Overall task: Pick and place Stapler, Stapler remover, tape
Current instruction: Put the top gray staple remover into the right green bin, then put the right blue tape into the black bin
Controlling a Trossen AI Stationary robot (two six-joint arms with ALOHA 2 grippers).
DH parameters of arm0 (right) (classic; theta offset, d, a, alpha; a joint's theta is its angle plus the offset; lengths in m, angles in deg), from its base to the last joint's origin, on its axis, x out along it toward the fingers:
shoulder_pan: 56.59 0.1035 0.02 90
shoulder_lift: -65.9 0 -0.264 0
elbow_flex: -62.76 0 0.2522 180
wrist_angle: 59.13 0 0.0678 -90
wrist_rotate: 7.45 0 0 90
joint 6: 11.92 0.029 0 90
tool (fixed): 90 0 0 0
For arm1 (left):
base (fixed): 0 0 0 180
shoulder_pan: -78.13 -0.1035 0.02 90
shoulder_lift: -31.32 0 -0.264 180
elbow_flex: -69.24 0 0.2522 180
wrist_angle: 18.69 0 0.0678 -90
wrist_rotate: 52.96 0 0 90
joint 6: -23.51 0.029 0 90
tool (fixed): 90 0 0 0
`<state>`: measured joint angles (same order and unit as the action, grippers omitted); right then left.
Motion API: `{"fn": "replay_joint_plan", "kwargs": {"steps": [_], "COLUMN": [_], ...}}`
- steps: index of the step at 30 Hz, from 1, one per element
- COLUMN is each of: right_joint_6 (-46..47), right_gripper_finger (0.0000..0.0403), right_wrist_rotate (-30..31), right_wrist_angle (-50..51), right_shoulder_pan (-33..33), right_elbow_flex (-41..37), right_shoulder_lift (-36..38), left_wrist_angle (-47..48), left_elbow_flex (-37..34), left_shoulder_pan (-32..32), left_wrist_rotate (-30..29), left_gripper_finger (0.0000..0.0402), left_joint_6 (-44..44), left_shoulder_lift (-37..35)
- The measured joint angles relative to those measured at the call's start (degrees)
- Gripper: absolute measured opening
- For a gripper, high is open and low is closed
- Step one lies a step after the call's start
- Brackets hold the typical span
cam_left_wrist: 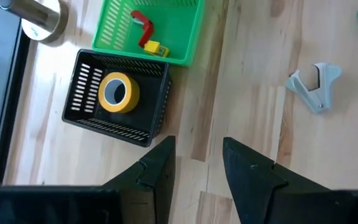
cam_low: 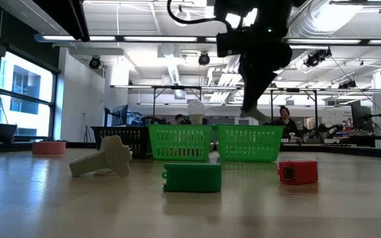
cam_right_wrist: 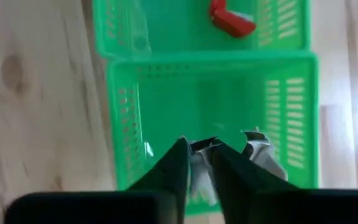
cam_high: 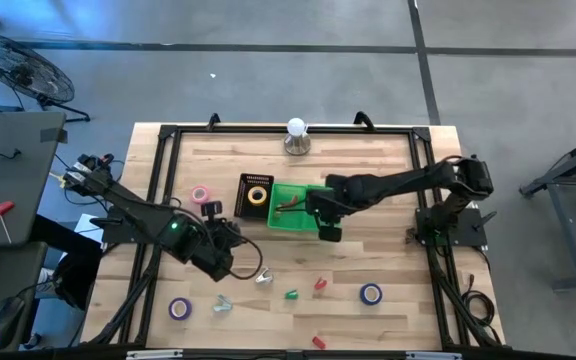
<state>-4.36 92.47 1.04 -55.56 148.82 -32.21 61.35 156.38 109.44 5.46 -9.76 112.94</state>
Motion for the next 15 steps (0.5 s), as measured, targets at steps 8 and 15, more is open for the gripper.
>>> {"fn": "replay_joint_plan", "kwargs": {"steps": [8,15], "right_joint_6": [-0.7,-4.0], "right_gripper_finger": [0.0178,0.0220], "right_wrist_rotate": [4.3,3.1], "right_wrist_angle": [-7.8,-4.8], "right_shoulder_pan": [-1.5,-0.8], "right_elbow_flex": [-1.6,1.3], "right_shoulder_lift": [0.0,0.5], "left_wrist_angle": [-0.1,-0.1], "left_elbow_flex": [0.0,0.0], "left_shoulder_pan": [-0.1,-0.1], "left_wrist_rotate": [1.0,1.2], "left_gripper_finger": [0.0128,0.0128], "left_joint_6": [-0.5,-1.7], "left_shoulder_lift": [0.0,0.0]}}
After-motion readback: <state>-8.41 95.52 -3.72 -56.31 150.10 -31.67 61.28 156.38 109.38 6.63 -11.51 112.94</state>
